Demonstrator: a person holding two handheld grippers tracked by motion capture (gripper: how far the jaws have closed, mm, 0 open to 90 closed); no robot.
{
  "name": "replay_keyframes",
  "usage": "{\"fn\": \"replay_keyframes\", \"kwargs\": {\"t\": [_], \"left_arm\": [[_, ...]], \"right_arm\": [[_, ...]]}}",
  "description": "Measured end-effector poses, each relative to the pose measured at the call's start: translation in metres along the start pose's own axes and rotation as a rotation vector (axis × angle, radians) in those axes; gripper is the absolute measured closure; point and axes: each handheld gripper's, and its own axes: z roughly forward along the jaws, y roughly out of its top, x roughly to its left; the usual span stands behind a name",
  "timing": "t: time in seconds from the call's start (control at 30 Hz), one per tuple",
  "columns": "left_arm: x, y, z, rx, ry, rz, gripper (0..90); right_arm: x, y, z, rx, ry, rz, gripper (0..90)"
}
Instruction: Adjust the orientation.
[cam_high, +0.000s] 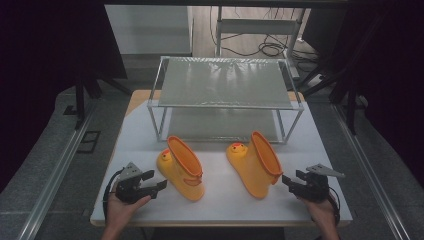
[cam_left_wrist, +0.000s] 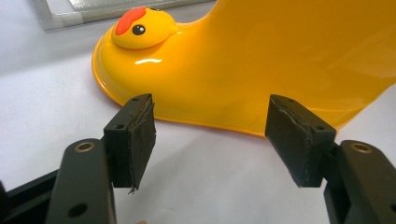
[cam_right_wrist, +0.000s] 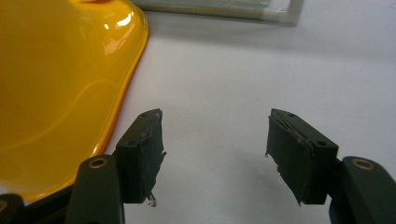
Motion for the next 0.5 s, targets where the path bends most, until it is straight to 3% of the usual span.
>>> {"fn": "replay_keyframes", "kwargs": {"t": [0.33, 0.5], "left_arm": [[0.003, 0.001, -0.004, -0.012, 0.013, -0.009, 33.4], [0.003, 0.001, -0.004, -0.013, 0.012, -0.011, 33.5]], "right_arm": [[0.0, 0.005, -0.014, -0.045, 0.065, -0.011, 39.0], [0.002, 0.007, -0.017, -0.036, 0.107, -0.013, 43.4]]}}
